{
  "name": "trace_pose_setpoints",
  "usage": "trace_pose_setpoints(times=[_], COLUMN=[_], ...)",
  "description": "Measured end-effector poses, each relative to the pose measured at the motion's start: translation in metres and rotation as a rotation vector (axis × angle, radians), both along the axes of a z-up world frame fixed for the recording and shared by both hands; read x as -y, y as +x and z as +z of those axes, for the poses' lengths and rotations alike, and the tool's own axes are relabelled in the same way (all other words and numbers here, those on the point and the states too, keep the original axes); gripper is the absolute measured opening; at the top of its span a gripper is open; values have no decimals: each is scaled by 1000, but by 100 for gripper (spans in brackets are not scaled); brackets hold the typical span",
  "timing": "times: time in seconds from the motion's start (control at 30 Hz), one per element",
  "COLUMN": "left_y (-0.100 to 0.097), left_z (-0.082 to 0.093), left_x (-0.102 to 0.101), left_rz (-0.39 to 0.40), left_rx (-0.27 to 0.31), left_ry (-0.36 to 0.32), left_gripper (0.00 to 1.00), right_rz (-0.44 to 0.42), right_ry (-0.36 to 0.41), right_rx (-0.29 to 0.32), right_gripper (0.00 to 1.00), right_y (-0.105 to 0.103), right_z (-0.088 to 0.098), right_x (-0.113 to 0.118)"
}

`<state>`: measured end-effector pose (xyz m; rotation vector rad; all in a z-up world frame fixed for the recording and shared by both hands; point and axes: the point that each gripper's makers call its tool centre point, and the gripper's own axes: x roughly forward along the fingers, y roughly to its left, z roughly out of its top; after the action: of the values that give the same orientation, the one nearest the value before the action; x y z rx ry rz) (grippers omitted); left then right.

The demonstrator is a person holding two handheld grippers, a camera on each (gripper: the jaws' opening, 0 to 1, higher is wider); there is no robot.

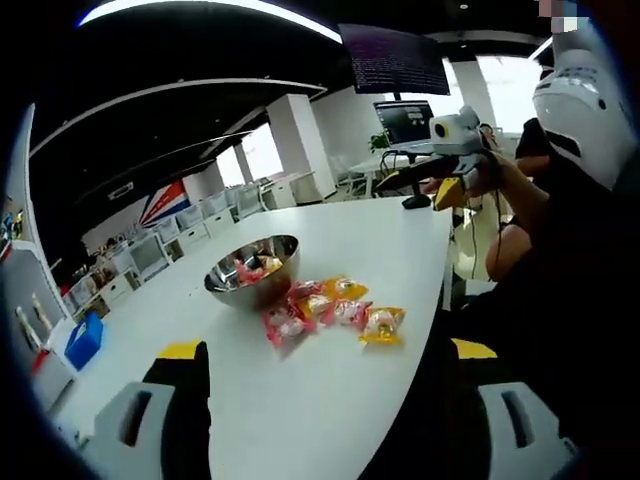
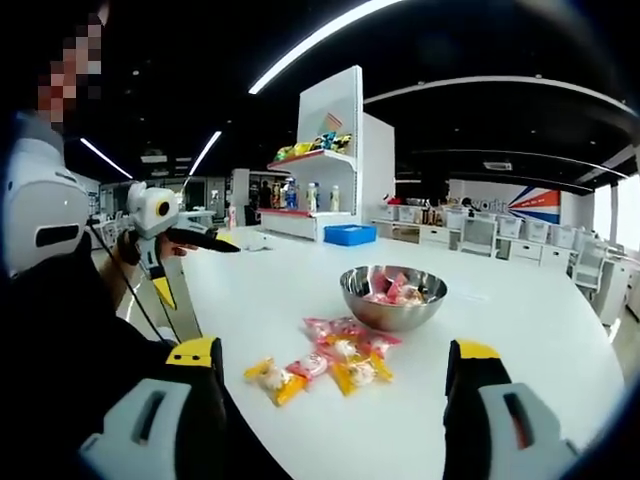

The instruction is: Pick up the marshmallows scattered on the table and place them into the bowl on the table

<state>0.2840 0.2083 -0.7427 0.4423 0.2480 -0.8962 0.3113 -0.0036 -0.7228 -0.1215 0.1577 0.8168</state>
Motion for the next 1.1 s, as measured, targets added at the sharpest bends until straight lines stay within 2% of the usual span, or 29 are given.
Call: trace_pose_setpoints(times=[0.07,0.13,0.23,0.47,0.57,0.7,0.83,0.9,1.1], left_y=[-1,-2,-4,-6,-8,-9,-7,-6,-5], left_z=[-4,-6,-7,-9,-9,-11,-15,-16,-19], left_x=[1,2,5,11,14,18,16,15,11], left_rz=[8,4,-4,-16,-26,-32,-22,-20,-9], left_rx=[3,-4,-9,-10,-6,-14,-20,-24,-33], left_ry=[21,28,20,27,26,26,32,30,30], left_gripper=[95,95,95,95,95,95,95,95,90], right_rz=[69,111,141,211,242,331,345,359,361], right_ry=[-27,-64,-129,-75,-129,-176,-223,-278,-311], right_rx=[14,-8,-31,-114,-126,-144,-146,-124,-159], right_gripper=[82,79,84,87,87,87,84,78,74], right_y=[-2,0,12,45,56,58,73,79,94], right_z=[-4,-17,-38,-55,-66,-83,-97,-104,-123], right_x=[-5,-8,-9,-24,-32,-50,-58,-57,-62])
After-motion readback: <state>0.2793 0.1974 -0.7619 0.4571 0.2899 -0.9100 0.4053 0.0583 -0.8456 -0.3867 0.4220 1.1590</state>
